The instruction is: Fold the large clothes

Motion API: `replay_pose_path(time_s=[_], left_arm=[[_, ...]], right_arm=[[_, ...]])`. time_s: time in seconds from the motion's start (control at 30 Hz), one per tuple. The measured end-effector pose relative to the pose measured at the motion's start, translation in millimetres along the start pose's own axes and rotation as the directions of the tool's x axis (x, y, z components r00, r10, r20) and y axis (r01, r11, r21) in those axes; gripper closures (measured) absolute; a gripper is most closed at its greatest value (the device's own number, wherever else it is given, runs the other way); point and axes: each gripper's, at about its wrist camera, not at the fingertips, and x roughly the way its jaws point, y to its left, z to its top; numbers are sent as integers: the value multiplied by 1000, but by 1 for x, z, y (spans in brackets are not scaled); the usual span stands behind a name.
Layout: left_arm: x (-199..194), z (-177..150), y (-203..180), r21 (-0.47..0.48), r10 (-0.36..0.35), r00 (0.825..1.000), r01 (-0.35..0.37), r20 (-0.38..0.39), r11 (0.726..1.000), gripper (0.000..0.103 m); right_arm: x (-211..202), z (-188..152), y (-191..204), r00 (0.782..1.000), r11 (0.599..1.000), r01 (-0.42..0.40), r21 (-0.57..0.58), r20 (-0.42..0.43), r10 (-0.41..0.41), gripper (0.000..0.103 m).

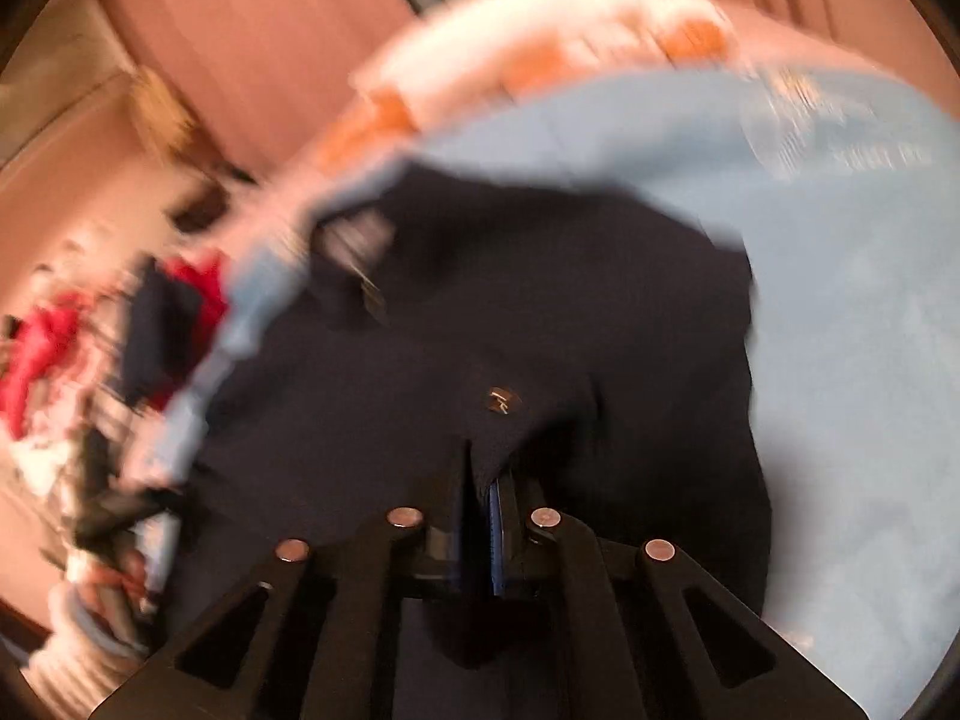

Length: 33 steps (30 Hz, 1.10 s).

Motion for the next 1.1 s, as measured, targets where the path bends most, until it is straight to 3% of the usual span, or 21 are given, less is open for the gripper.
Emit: replay_pose_path(time_s=[0.13, 0.27, 0.33, 0.43, 0.47, 0.53, 0.57, 0.63, 0.7, 0.73, 0.83, 0.93, 1.1], left_arm=[[-28, -1, -4, 22, -65, 998, 65, 6, 998, 29], [-51, 9, -17, 75, -82, 994, 77, 70, 994, 29], [-45, 15, -23, 91, -53, 995, 45, 82, 995, 29], [-19, 23, -29, 114, -12, 996, 2, 88, 993, 30], [-12, 24, -28, 116, 5, 997, -15, 79, 993, 32], [1, 20, -17, 114, 46, 999, -49, 27, 992, 46], [6, 17, -13, 128, 67, 998, -68, 8, 989, 53], [10, 8, -4, 156, 69, 997, -65, -20, 986, 58], [8, 4, 8, 141, 21, 1000, -18, -19, 990, 62], [6, 5, 11, 127, 1, 1000, 1, -17, 992, 62], [2, 7, 24, 72, -79, 997, 79, -11, 994, 62], [-1, 1, 31, 68, -115, 993, 115, 3, 991, 66], [-6, -4, 34, 58, -140, 990, 139, 15, 989, 68]], right_arm=[[-11, -5, -11, 998, 995, -52, 91, 25, 49, 75], [-50, -6, -1, 989, 999, 16, 43, 147, -22, 75], [-51, -7, 5, 986, 1000, -17, 21, 164, 13, 75], [-22, -5, 13, 997, 1000, -11, 6, 73, 11, 75], [-7, -7, 15, 999, 999, 32, -9, 14, -32, 75], [16, -9, 20, 986, 990, 132, -47, -97, -136, 75], [19, -9, 24, 976, 983, 172, -70, -120, -179, 75], [8, -4, 45, 966, 961, 236, -143, -76, -248, 75], [-9, 3, 79, 981, 952, 192, -237, 10, -195, 74], [-11, 10, 101, 991, 950, 133, -283, 26, -131, 69], [19, 34, 159, 999, 938, -48, -344, -26, 41, 56], [79, 56, 218, 980, 902, -190, -388, -133, 149, 56], [180, 85, 292, 948, 860, -280, -426, -265, 177, 54]])
